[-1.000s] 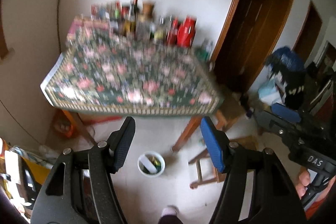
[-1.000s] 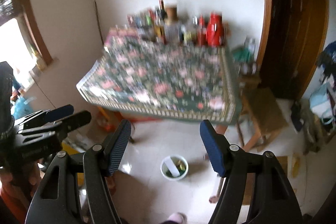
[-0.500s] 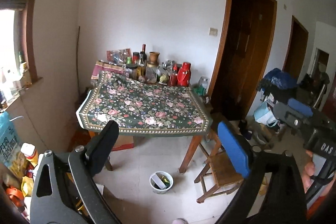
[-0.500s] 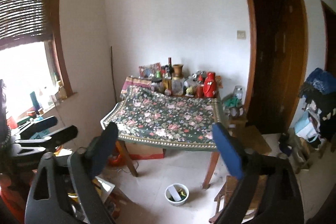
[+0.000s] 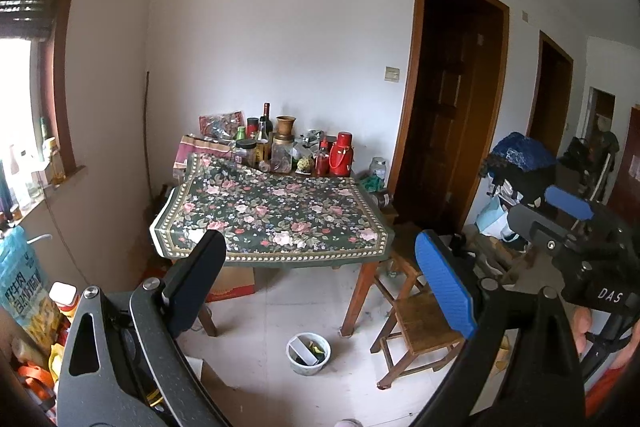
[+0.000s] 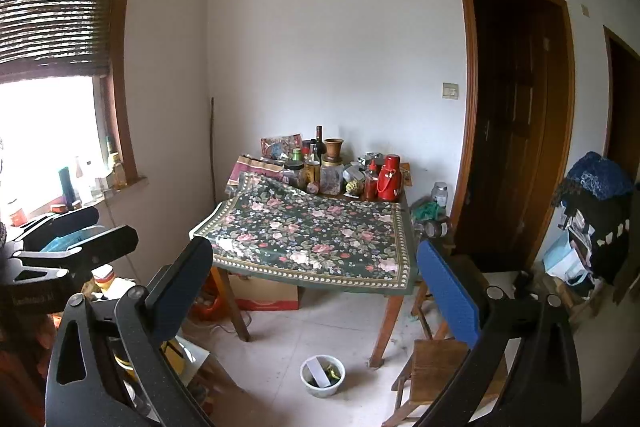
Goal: Collect trash
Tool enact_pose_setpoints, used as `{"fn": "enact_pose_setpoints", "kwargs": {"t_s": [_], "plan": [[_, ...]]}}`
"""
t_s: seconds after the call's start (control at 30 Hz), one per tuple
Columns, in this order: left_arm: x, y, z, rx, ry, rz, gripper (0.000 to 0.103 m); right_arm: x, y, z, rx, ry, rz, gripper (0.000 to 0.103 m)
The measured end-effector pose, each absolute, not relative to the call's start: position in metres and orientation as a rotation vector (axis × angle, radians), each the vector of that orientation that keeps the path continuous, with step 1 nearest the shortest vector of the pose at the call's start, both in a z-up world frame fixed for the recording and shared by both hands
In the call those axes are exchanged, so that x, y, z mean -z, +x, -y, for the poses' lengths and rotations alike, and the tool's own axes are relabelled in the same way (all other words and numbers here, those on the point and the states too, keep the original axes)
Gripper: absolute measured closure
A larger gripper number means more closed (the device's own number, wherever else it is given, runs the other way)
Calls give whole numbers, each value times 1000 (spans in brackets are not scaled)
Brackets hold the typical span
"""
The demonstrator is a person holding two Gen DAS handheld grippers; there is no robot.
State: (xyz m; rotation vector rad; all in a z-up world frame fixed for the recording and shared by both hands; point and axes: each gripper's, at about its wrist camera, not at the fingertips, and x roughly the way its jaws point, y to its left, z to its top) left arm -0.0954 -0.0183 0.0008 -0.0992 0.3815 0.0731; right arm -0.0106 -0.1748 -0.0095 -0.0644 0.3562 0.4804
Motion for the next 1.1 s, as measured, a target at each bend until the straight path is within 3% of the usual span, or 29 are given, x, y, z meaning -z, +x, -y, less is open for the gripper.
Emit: {"fn": "enact_pose_setpoints", "kwargs": {"t_s": [1.1], "plan": [[4,-93,21,-40,-87,-372,2,9,-16,176,-466,-70,-398,1]]}}
